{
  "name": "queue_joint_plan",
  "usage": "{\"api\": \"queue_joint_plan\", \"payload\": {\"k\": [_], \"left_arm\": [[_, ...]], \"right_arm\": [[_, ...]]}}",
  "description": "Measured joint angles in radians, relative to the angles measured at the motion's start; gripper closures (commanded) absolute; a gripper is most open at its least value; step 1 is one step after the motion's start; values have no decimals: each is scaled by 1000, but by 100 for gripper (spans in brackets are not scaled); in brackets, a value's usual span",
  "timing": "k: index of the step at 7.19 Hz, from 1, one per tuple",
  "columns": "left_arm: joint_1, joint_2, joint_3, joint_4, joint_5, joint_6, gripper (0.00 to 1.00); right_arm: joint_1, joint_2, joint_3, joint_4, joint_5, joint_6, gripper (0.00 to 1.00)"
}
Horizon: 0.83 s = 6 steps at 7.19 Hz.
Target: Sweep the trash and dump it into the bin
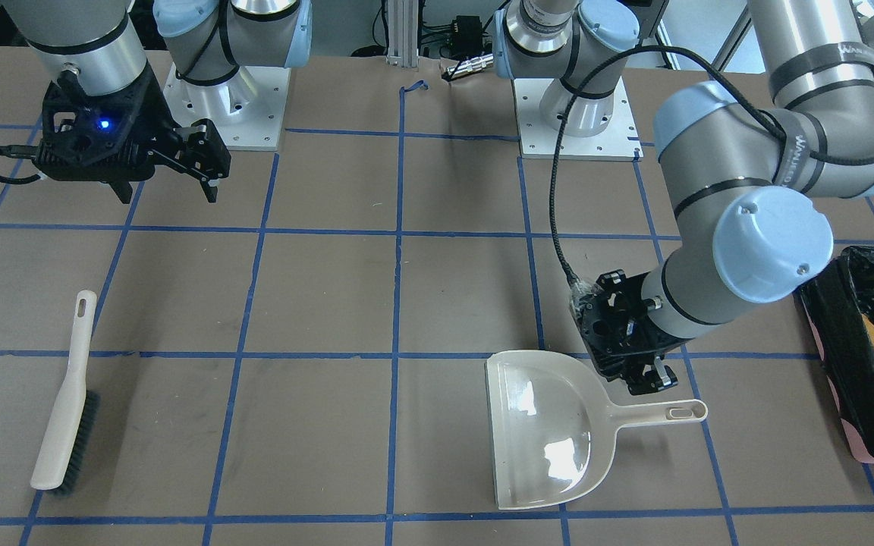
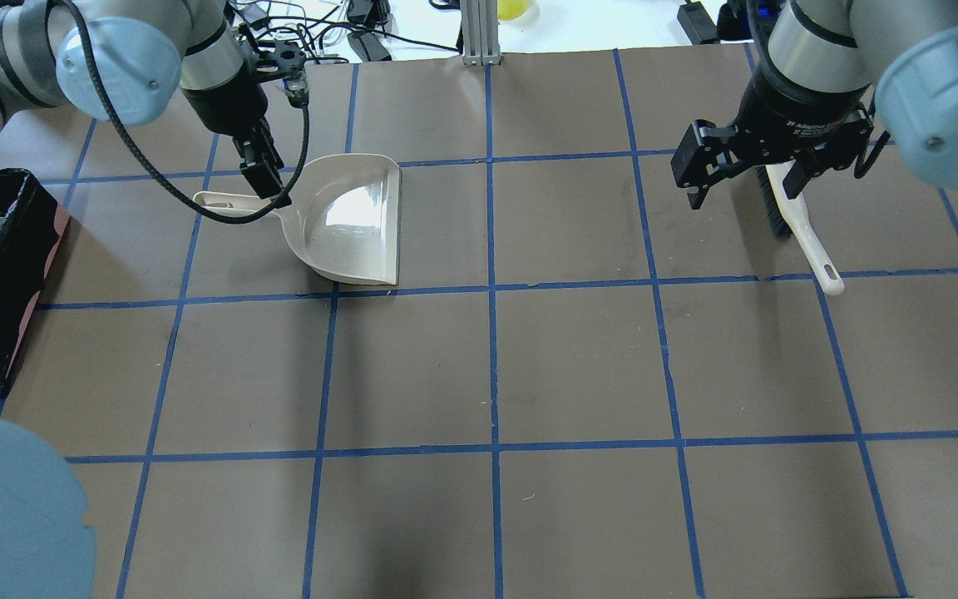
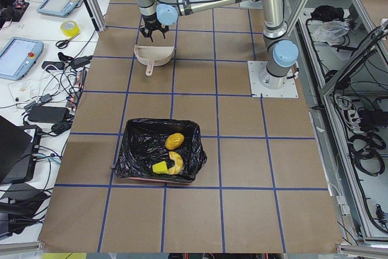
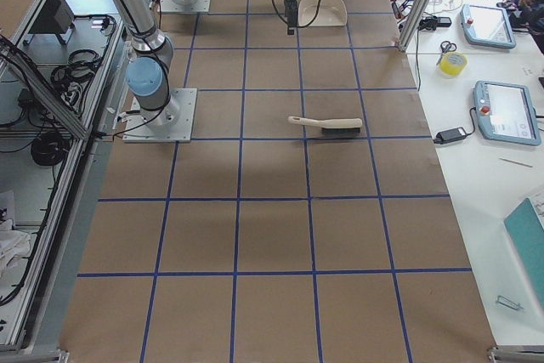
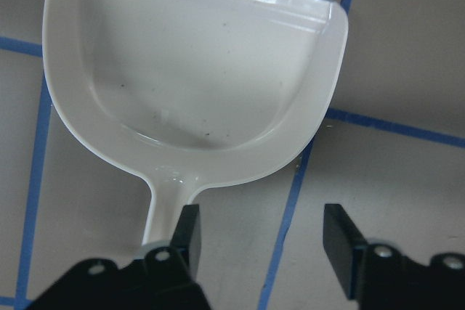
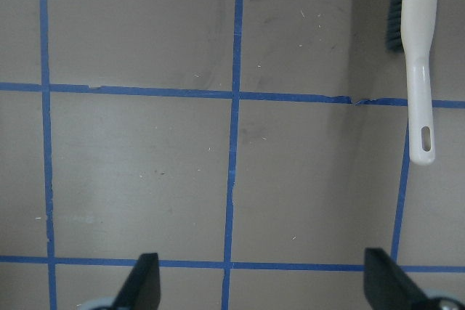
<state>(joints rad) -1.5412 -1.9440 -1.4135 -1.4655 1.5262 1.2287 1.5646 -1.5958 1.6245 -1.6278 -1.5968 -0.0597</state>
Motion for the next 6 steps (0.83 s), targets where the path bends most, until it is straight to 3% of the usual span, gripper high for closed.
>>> {"api": "queue_joint_plan", "payload": {"k": [2, 6], "left_arm": [[-43, 85, 0, -93, 8, -238, 0], [-51, 299, -24, -242, 12, -750, 0]], "right_arm": [[0, 0, 0, -12, 0, -2, 0], [-1, 1, 1, -14, -2, -1, 0]]}}
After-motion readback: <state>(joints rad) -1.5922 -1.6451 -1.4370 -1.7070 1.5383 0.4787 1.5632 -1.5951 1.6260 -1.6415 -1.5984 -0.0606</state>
